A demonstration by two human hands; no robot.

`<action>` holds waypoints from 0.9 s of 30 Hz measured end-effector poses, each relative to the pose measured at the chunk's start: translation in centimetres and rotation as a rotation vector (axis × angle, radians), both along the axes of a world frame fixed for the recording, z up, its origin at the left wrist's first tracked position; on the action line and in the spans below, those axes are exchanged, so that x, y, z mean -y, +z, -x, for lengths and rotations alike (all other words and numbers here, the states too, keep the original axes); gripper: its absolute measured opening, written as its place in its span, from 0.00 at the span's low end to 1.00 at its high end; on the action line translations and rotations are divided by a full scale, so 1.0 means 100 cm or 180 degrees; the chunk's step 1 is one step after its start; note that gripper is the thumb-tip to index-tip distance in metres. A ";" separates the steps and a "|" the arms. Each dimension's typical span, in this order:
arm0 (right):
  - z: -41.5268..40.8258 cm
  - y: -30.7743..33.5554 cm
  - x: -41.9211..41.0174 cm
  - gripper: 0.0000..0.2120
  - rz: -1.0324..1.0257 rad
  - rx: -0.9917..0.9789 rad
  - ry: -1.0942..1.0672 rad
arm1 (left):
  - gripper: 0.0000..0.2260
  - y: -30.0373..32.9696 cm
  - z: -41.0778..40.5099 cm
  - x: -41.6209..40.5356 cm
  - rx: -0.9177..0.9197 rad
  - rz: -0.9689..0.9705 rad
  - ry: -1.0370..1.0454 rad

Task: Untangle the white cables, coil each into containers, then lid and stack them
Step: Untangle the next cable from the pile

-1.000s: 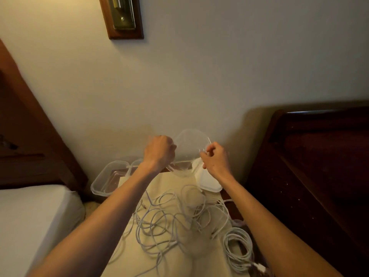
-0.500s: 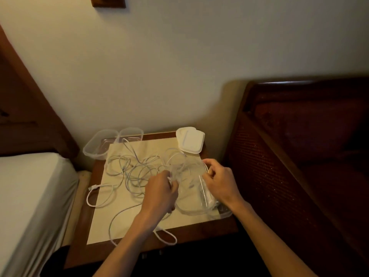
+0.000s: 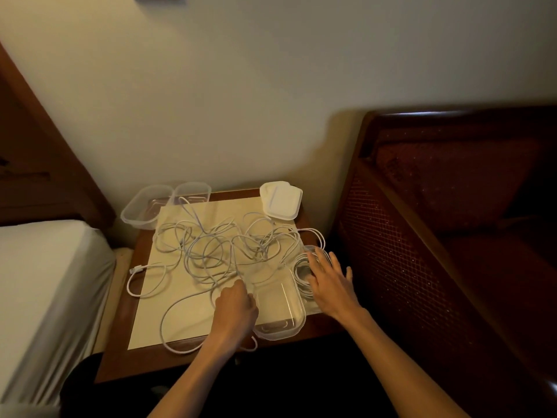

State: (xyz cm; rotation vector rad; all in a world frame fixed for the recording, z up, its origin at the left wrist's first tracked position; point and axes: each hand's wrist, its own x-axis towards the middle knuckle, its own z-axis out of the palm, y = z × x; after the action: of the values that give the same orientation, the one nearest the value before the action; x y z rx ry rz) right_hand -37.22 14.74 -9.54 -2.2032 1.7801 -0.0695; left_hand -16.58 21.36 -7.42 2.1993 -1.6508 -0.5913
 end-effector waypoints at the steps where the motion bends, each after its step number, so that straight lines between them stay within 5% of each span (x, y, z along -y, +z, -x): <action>1: 0.002 -0.002 0.000 0.26 -0.0088 -0.0066 0.0018 | 0.09 -0.003 0.000 0.001 -0.0007 -0.0046 0.0018; 16: 0.020 -0.012 -0.005 0.27 -0.0150 0.0029 0.0072 | 0.09 0.000 0.003 0.010 0.0259 -0.0185 0.0029; 21: 0.003 -0.001 -0.010 0.25 0.0632 0.0753 -0.0073 | 0.14 0.021 -0.011 0.008 0.0257 0.0735 0.0072; 24: -0.024 0.019 -0.021 0.19 0.1435 0.1296 0.0382 | 0.12 0.030 -0.036 0.005 0.0481 0.0977 0.0074; 27: -0.058 0.036 -0.046 0.10 0.1316 0.1328 0.1382 | 0.14 0.029 -0.069 0.000 0.0732 0.0299 0.0162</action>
State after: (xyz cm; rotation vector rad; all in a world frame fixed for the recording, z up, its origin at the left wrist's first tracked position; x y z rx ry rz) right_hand -31.37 19.39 -5.94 -2.5588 1.1119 -0.7958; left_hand -9.73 21.40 -4.52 2.3032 -1.6873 -0.2488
